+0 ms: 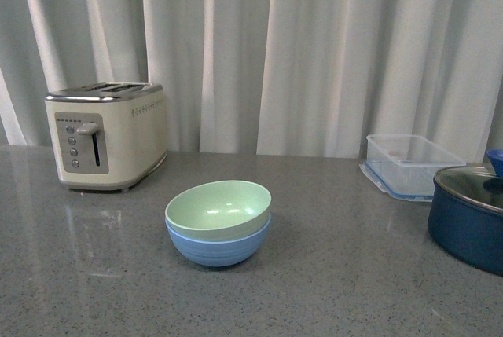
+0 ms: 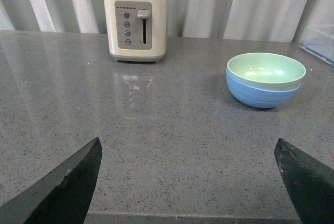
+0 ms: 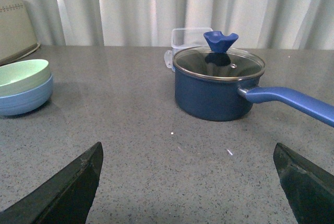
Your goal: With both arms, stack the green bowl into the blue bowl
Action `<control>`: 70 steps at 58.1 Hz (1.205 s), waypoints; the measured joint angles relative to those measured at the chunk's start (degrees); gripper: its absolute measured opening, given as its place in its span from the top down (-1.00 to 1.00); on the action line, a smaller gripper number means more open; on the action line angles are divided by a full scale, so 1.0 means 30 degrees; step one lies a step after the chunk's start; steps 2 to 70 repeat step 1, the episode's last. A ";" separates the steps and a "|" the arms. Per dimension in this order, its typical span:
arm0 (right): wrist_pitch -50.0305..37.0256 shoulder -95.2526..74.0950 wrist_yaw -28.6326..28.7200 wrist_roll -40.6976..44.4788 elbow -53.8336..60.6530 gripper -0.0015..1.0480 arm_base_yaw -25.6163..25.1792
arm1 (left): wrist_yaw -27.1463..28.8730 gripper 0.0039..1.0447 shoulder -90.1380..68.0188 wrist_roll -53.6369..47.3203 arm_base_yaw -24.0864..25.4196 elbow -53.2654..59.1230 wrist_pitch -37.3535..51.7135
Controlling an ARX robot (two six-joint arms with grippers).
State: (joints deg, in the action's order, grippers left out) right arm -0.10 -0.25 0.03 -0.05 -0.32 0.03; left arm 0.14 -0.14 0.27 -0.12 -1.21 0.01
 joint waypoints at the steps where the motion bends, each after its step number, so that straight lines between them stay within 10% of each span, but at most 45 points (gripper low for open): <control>1: 0.0000 0.0000 0.0000 0.0007 0.0000 -0.81 0.0000 | 0.0000 -0.87 0.0000 0.0000 0.0000 0.0000 0.0000; 70: 0.0000 0.0000 0.0000 0.0007 0.0000 -0.81 0.0000 | 0.0000 -0.87 0.0000 0.0000 0.0000 0.0000 0.0000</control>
